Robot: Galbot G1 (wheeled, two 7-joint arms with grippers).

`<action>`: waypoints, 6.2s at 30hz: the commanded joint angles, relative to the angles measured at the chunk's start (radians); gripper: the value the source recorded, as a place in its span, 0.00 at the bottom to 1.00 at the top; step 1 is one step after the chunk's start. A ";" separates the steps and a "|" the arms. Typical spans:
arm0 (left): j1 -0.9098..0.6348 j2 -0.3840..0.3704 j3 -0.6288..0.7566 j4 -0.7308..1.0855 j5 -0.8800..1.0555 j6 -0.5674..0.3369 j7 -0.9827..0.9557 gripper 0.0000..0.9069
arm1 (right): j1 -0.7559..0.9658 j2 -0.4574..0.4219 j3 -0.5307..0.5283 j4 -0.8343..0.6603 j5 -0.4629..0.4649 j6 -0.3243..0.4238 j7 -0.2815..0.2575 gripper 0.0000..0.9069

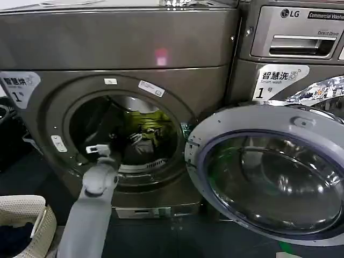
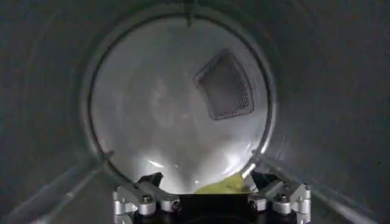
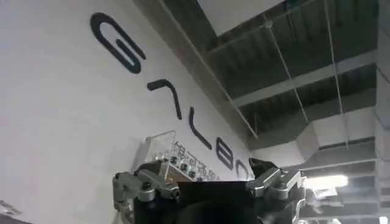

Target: Grasp the clothes from the dryer.

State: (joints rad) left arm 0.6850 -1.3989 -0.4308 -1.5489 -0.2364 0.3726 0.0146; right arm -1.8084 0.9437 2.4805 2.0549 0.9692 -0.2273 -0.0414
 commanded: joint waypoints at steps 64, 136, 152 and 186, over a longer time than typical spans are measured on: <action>-0.790 0.030 0.726 1.233 0.519 -0.288 0.830 1.00 | 0.045 0.017 -0.068 -0.004 -0.036 0.045 -0.052 1.00; -0.618 -0.043 0.297 1.046 -0.014 -0.363 0.360 0.00 | 0.066 0.033 -0.141 0.026 -0.056 0.062 -0.056 1.00; -0.398 -0.076 0.093 0.680 0.026 -0.474 -0.111 0.00 | 0.062 0.008 -0.124 0.015 -0.056 0.070 -0.050 1.00; -0.173 -0.092 0.051 0.463 0.244 -0.578 -0.186 0.00 | 0.060 -0.001 -0.101 -0.001 -0.073 0.101 -0.037 1.00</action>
State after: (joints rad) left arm 0.5003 -1.4929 -0.3754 -1.0731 -0.0021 -0.2007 -0.1665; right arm -1.7494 0.9440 2.3785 2.0534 0.8975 -0.1273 -0.0756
